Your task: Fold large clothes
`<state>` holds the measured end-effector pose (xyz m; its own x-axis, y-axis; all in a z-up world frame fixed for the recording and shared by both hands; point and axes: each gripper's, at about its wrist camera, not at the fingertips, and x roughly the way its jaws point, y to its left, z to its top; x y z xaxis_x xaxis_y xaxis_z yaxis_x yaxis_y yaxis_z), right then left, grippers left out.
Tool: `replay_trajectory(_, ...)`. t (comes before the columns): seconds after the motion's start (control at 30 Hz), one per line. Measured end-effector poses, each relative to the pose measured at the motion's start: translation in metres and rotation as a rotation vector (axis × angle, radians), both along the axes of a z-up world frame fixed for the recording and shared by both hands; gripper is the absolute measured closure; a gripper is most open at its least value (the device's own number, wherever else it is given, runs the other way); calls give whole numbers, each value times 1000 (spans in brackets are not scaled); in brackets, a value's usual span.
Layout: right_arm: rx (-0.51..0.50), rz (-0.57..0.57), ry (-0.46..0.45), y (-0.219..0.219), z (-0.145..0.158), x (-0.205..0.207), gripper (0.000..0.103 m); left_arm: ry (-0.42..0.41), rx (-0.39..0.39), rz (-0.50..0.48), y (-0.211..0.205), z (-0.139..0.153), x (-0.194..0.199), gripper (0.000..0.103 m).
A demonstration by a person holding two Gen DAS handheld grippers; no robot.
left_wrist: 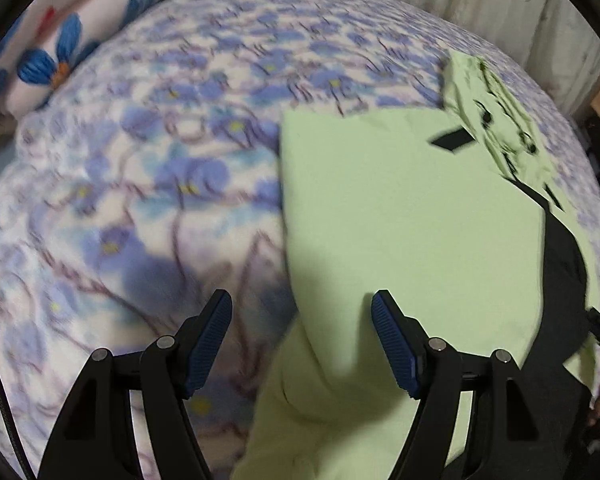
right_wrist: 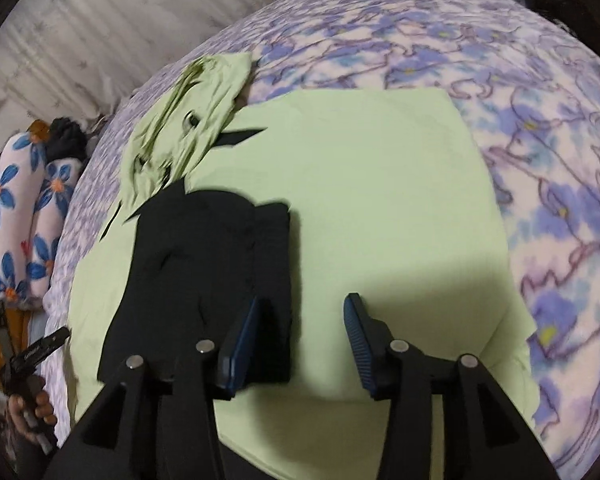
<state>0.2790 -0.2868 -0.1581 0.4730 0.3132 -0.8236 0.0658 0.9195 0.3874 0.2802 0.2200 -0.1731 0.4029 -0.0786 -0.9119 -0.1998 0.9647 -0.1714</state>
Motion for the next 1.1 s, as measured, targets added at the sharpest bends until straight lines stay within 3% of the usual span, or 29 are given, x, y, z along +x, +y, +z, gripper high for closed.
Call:
replay_trajectory(0.13,-11,48,-35,17,-2,-7,59,6,2,-33,-8,-10,-9,32)
replay_trajectory(0.2,-73,70,-44,30,-4,-5,59,0,18,-35,-12,-11,-10,33)
replay_trajectory(0.23,-126,81,-56,38,-3,-6,67,-8,29,-38,-14,-11,-11,46)
replay_trajectory(0.27,-166,93,-73,45,-1,-7,69,-24,33,-43,-15,-9,-11,79)
replay_trajectory(0.3,-170,94,-90,47,1,-8,70,-31,34,-39,-15,-7,-10,88)
replay_trajectory(0.37,-137,91,-154,50,12,-16,71,-46,47,-2,-9,-3,-9,92)
replay_trajectory(0.43,-148,84,-203,52,17,-21,71,-63,43,26,-2,-3,-9,92)
replay_trajectory(0.57,-239,74,-100,56,-8,-9,71,-55,107,61,7,-12,-8,90)
replay_trajectory(0.6,-249,70,-109,57,-6,-11,71,-57,104,60,8,-12,-10,90)
replay_trajectory(0.67,-269,56,-105,60,1,-14,69,-65,129,66,7,-6,-15,80)
replay_trajectory(0.8,-328,-2,-200,70,24,-29,69,-141,190,46,-2,17,-26,79)
replay_trajectory(0.9,-330,33,-290,90,40,-41,69,-178,144,-5,-18,36,-32,74)
replay_trajectory(0.93,-315,62,-305,100,44,-43,68,-160,141,-16,-24,38,-31,66)
replay_trajectory(1.1,-193,231,-292,154,38,-38,68,-127,-15,-79,-65,32,-27,64)
